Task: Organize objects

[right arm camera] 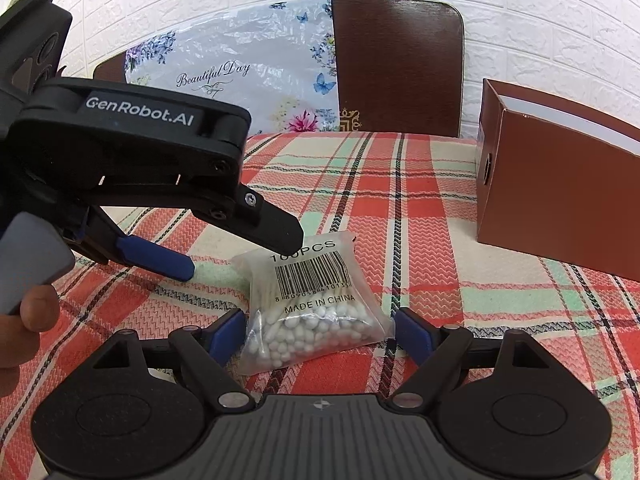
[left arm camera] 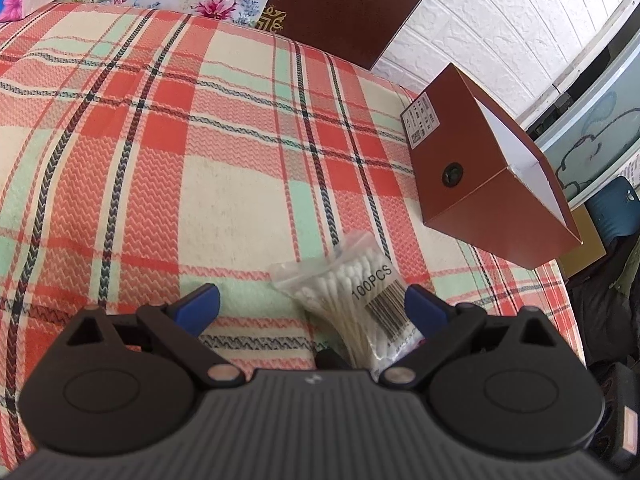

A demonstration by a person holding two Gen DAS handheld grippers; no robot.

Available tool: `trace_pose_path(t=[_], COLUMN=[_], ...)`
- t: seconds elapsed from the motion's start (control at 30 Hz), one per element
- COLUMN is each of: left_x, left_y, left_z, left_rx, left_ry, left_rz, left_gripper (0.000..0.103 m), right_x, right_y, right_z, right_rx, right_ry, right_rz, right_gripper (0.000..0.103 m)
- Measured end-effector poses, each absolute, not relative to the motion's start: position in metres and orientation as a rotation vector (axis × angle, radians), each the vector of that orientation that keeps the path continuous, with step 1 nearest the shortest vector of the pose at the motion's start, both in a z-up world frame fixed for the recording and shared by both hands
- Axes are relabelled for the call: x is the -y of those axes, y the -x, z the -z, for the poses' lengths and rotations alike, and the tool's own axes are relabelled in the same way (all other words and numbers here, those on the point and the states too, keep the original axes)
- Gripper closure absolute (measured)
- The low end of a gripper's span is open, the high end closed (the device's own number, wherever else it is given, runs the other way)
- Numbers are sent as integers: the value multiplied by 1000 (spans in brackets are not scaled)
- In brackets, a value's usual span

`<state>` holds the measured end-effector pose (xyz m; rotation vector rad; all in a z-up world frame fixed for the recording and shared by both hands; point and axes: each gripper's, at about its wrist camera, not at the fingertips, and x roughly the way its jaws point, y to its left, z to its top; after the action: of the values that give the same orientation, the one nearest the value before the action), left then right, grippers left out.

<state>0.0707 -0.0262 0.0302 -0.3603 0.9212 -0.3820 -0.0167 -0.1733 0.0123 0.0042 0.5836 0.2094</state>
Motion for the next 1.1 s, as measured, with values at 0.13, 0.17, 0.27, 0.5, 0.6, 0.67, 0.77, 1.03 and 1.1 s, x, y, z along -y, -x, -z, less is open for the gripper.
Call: trace_pose_path(t=[0.13,0.17,0.27,0.5,0.6,0.67,0.77,1.03,1.1], left_x=[26,27,26,28,37,44,55,62,61], left_y=[-70,-70,-70,-73,-76,-77,-80,-80,-79], left_z=[-30,-30,-30,-29,-29,-28,-27,-26,-29], left_rx=[-922,-922,-921,-937,-948,-955,-960,-968,-968], left_ry=[362,362,363,388,379,371,346,328,346], left_rz=[383,382,383,401,414,423,429,452,462], left_gripper=[4,4,4,4,4,5,17,53,57], right_x=[173,173,173,173,172,172,172,175,175], right_y=[17,17,17,17,16,15,14,16,17], right_z=[-12,-12,-12,-12,-11,-11,-10,-10,-11], right_rx=[-584,-584,-584,-584,-584,-585,-587,-563,-548], right_ry=[-4,-4,-4,-1,5,7,9,3,6], right_rz=[-209,-209,-210,-209,-208,-208,-211,-224,-221], right_gripper=[21,21,21,21,21,20,19,51,53])
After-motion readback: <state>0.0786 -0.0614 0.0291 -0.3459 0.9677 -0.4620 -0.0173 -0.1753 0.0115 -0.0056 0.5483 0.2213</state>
